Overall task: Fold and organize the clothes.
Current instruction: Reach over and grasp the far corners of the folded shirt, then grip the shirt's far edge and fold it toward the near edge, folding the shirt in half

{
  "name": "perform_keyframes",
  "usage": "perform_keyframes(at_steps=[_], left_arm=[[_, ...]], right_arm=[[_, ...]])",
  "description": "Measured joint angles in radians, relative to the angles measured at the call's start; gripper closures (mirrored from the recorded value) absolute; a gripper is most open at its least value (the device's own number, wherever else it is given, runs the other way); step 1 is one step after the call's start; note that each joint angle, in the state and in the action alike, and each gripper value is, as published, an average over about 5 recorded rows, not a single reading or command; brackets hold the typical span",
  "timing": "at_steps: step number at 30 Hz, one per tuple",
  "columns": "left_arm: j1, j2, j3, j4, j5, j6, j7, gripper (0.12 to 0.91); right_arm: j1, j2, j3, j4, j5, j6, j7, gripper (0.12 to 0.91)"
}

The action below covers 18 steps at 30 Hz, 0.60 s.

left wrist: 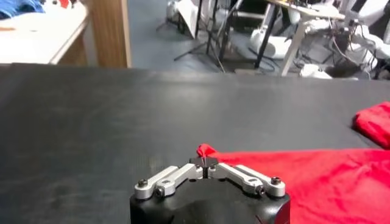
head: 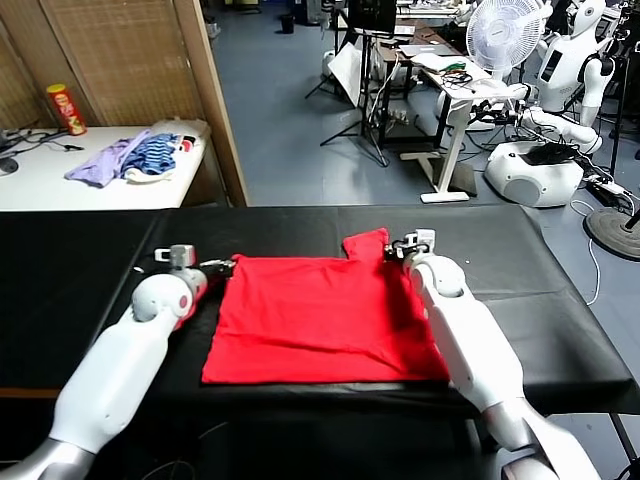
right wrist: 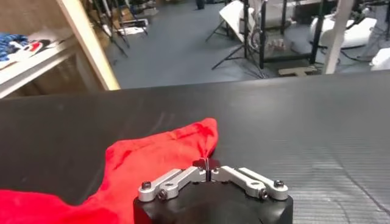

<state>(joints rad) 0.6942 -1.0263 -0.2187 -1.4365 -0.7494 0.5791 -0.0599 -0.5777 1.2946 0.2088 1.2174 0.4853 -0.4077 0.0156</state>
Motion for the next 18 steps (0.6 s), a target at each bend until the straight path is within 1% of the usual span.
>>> perform_keyframes(at_steps=[4, 6, 8, 11, 15, 18], left_arm=[[0.041, 0.02, -0.036, -0.078, 0.015, -0.004, 0.011, 0.903], [0.072, 0.035, -0.056, -0.128, 0.019, -0.005, 0.013, 0.903], [0.11, 0.051, -0.074, -0.181, 0.021, -0.007, 0.011, 0.903], [0.177, 0.078, -0.099, -0.258, 0.025, -0.012, 0.008, 0.903], [0.269, 0.12, -0.129, -0.349, 0.032, -0.012, 0.004, 0.903], [0.332, 0.147, -0.147, -0.408, 0.044, -0.011, -0.007, 0.903]], right_arm=[[-0.083, -0.038, 0.024, 0.114, 0.031, 0.023, -0.02, 0.902], [-0.131, -0.062, 0.037, 0.183, 0.058, 0.017, -0.02, 0.902], [-0.179, -0.089, 0.049, 0.253, 0.085, 0.004, -0.011, 0.902], [-0.249, -0.131, 0.068, 0.357, 0.111, -0.028, 0.016, 0.902], [-0.347, -0.188, 0.093, 0.494, 0.135, -0.083, 0.069, 0.902], [-0.419, -0.223, 0.113, 0.588, 0.169, -0.127, 0.108, 0.902]])
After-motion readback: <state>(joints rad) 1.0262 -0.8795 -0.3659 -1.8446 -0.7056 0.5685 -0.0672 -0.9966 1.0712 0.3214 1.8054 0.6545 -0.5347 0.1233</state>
